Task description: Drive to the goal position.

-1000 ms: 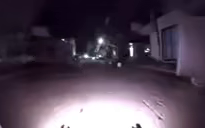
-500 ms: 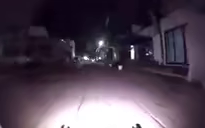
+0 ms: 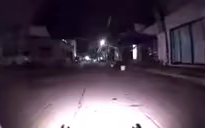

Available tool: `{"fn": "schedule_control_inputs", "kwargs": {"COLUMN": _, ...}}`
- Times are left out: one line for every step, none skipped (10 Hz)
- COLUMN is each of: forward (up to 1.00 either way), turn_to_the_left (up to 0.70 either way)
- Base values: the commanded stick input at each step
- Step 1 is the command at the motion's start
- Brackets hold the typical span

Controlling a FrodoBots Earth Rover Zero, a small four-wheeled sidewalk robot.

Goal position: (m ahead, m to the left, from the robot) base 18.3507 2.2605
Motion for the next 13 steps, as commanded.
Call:
{"fn": "schedule_control_inputs", "kwargs": {"forward": 0.85, "turn_to_the_left": 0.00}}
{"fn": "schedule_control_inputs", "kwargs": {"forward": 0.85, "turn_to_the_left": 0.00}}
{"fn": "schedule_control_inputs", "kwargs": {"forward": 0.85, "turn_to_the_left": 0.00}}
{"fn": "schedule_control_inputs", "kwargs": {"forward": 0.85, "turn_to_the_left": 0.00}}
{"fn": "schedule_control_inputs", "kwargs": {"forward": 0.85, "turn_to_the_left": 0.00}}
{"fn": "schedule_control_inputs", "kwargs": {"forward": 0.85, "turn_to_the_left": 0.00}}
{"fn": "schedule_control_inputs", "kwargs": {"forward": 0.85, "turn_to_the_left": 0.00}}
{"fn": "schedule_control_inputs", "kwargs": {"forward": 0.85, "turn_to_the_left": 0.00}}
{"fn": "schedule_control_inputs", "kwargs": {"forward": 0.85, "turn_to_the_left": 0.00}}
{"fn": "schedule_control_inputs", "kwargs": {"forward": 0.85, "turn_to_the_left": 0.00}}
{"fn": "schedule_control_inputs", "kwargs": {"forward": 0.85, "turn_to_the_left": 0.00}}
{"fn": "schedule_control_inputs", "kwargs": {"forward": 0.85, "turn_to_the_left": 0.00}}
{"fn": "schedule_control_inputs", "kwargs": {"forward": 0.85, "turn_to_the_left": 0.00}}
